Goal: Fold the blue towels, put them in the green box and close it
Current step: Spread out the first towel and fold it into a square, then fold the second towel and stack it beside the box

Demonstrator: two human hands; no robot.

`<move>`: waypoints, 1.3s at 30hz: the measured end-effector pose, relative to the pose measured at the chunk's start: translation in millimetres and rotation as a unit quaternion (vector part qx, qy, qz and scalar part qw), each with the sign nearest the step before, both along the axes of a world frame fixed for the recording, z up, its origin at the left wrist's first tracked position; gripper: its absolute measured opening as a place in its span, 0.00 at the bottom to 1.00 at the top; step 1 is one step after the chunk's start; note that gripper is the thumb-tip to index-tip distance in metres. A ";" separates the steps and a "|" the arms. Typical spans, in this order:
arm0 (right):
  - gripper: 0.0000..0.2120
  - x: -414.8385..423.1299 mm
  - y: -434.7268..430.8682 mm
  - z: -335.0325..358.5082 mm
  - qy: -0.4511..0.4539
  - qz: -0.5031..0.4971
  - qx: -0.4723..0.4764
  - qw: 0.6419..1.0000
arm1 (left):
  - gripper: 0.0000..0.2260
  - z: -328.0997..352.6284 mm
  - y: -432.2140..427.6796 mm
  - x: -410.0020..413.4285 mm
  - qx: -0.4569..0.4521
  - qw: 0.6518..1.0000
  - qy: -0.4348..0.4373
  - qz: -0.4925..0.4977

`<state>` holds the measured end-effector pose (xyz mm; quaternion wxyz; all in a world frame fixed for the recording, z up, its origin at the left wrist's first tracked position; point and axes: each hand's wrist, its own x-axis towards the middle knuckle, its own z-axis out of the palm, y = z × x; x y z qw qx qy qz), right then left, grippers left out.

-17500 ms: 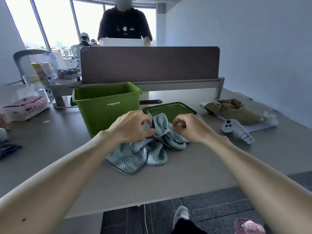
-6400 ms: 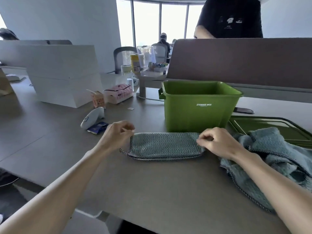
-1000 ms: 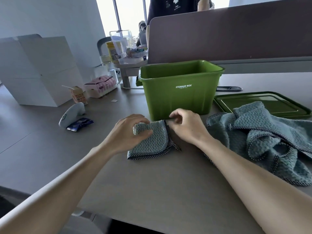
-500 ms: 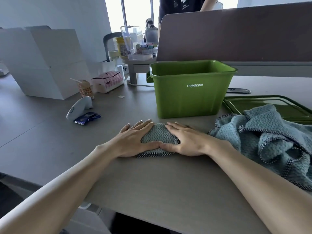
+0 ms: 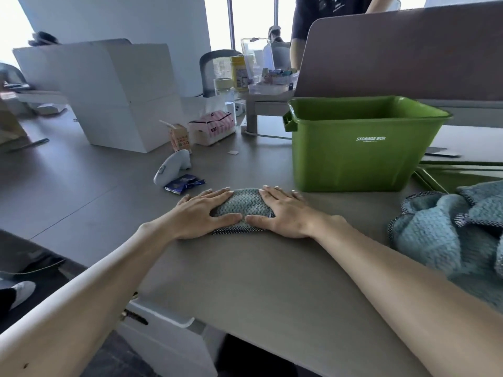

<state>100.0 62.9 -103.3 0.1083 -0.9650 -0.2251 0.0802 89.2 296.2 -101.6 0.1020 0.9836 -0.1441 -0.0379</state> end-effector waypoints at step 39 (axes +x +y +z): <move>0.06 -117.3 -211.9 87.7 -0.292 -0.217 0.174 0.915 | 0.12 37.6 -238.5 -41.3 -0.245 0.926 -0.145 -0.247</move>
